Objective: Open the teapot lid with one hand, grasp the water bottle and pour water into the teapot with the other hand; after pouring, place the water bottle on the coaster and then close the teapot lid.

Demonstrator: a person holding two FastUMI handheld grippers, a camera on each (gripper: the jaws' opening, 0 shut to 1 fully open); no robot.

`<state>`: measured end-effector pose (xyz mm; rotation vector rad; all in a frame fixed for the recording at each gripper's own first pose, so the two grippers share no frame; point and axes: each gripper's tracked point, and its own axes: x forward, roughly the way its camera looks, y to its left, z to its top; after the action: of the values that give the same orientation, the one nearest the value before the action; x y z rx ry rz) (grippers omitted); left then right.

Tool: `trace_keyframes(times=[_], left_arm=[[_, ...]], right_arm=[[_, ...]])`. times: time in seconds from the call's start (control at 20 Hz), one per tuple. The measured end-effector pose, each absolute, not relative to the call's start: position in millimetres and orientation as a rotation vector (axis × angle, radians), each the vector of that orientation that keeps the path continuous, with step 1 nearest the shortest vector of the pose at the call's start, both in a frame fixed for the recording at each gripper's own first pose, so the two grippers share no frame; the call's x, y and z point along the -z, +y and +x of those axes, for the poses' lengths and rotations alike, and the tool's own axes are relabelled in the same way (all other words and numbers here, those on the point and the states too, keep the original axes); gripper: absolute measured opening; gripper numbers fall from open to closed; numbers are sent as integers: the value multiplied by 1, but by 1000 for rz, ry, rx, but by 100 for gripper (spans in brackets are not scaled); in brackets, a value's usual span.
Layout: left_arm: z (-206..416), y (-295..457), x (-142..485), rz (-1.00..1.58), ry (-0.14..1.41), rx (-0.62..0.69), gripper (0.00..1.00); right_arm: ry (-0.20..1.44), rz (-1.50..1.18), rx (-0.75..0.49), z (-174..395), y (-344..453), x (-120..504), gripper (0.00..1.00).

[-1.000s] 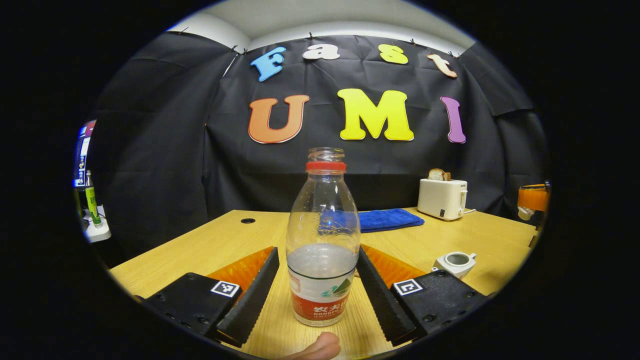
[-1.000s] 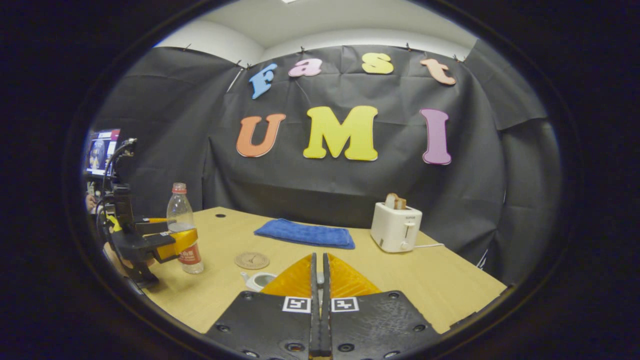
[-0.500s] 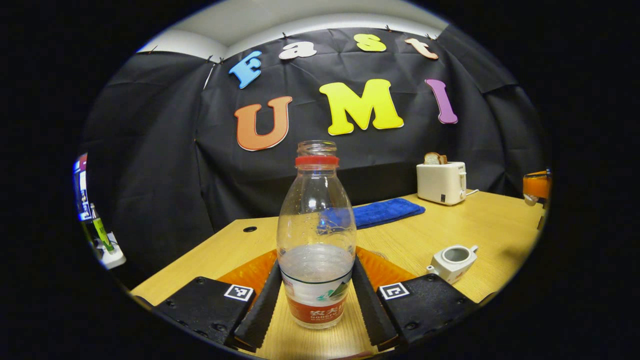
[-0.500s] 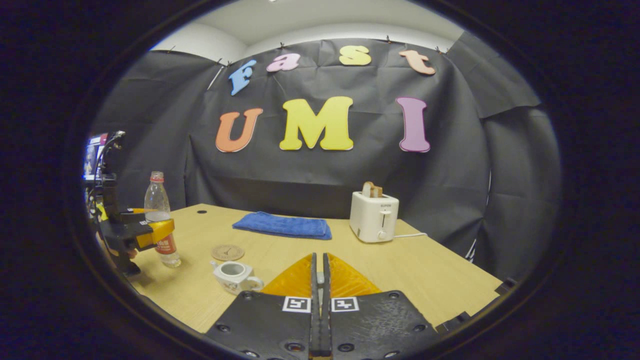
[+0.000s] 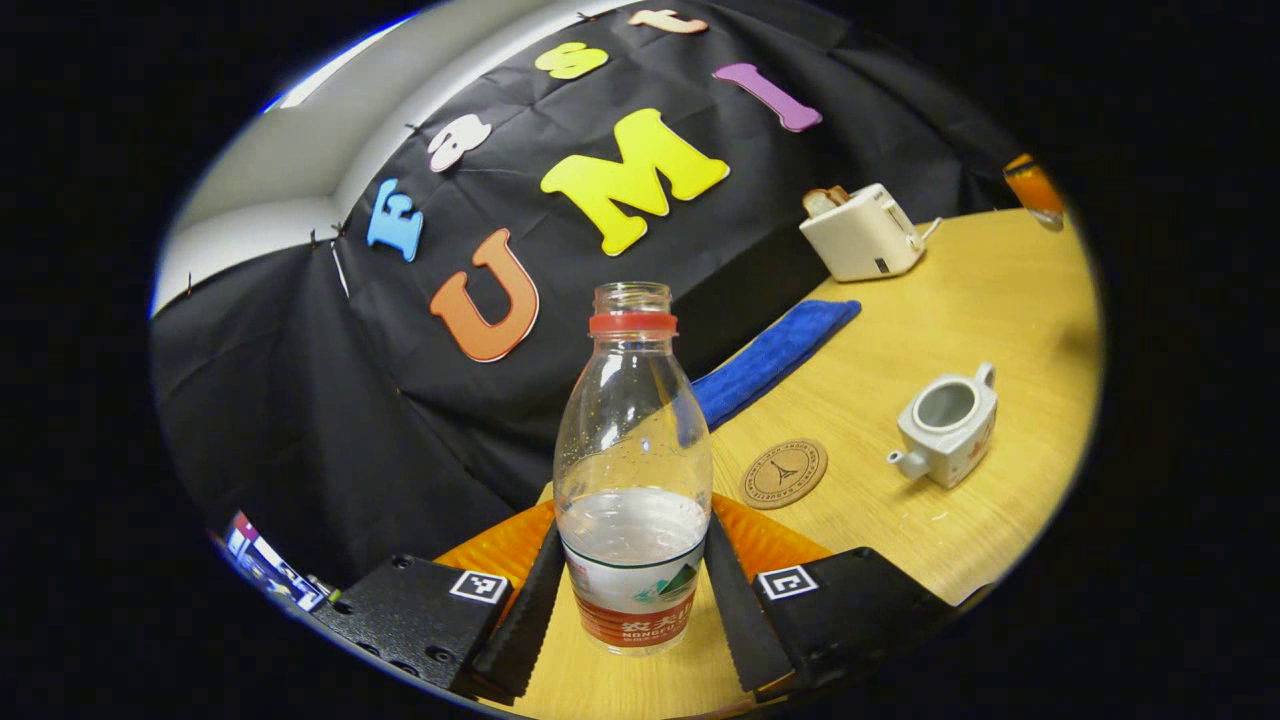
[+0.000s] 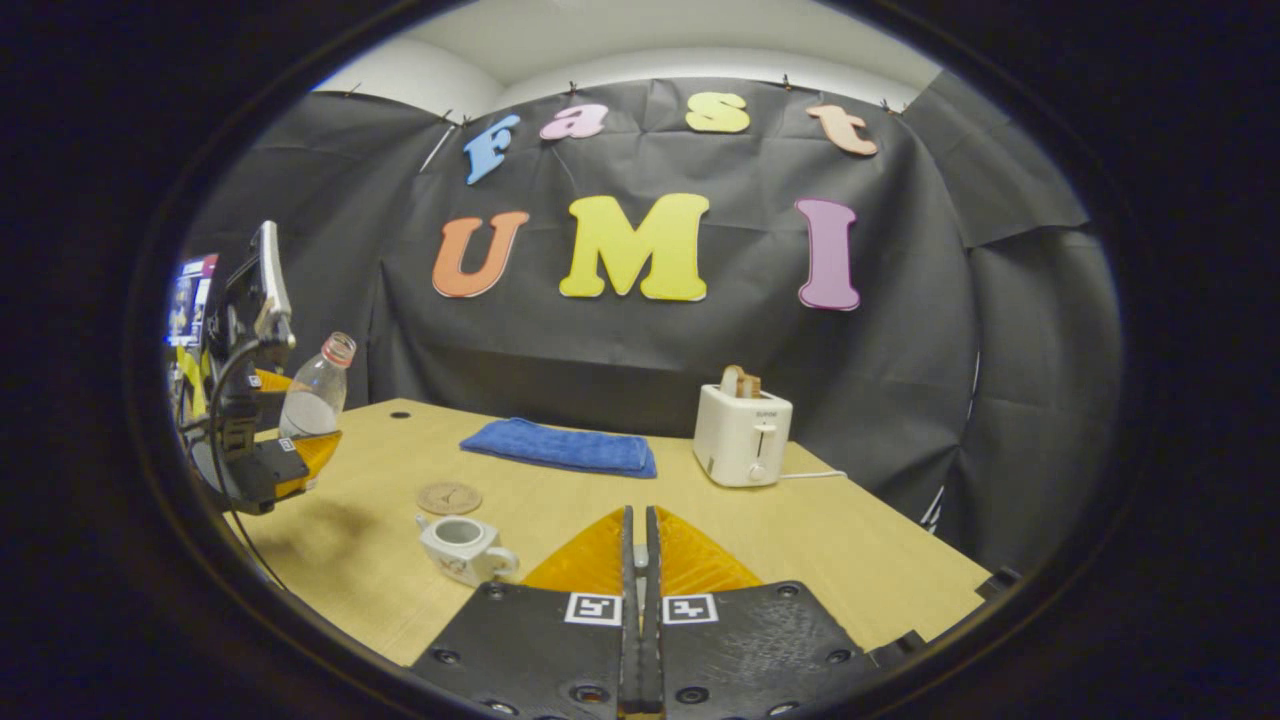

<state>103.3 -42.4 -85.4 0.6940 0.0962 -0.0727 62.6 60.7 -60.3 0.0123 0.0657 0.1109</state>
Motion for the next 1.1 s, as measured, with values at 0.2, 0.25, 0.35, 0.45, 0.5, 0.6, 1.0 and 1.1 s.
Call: trace_keyframes(times=[0.2, 0.25, 0.35, 0.45, 0.5, 0.6, 1.0, 1.1], left_arm=[[103, -42, 94, 893, 100, 51, 75], [104, -43, 96, 956, 103, 43, 75], [99, -46, 102, 1053, 103, 42, 75], [97, -48, 107, 1125, 95, 43, 75], [96, -50, 110, 1169, 95, 53, 75], [94, -52, 113, 1226, 107, 66, 75], [95, -72, 105, 1557, 121, 110, 74], [100, -76, 105, 1604, 135, 125, 74]], right_arm=[[65, 7, -101, 62, 58, 60, 0], [66, -2, -98, 63, 58, 62, 0], [76, -18, -102, 63, 60, 65, 0], [83, -28, -107, 64, 62, 67, 0], [86, -36, -103, 65, 61, 69, 0], [91, -39, -109, 64, 63, 70, 0], [86, -45, -96, 63, 56, 67, 0], [87, -42, -92, 64, 53, 66, 0]])
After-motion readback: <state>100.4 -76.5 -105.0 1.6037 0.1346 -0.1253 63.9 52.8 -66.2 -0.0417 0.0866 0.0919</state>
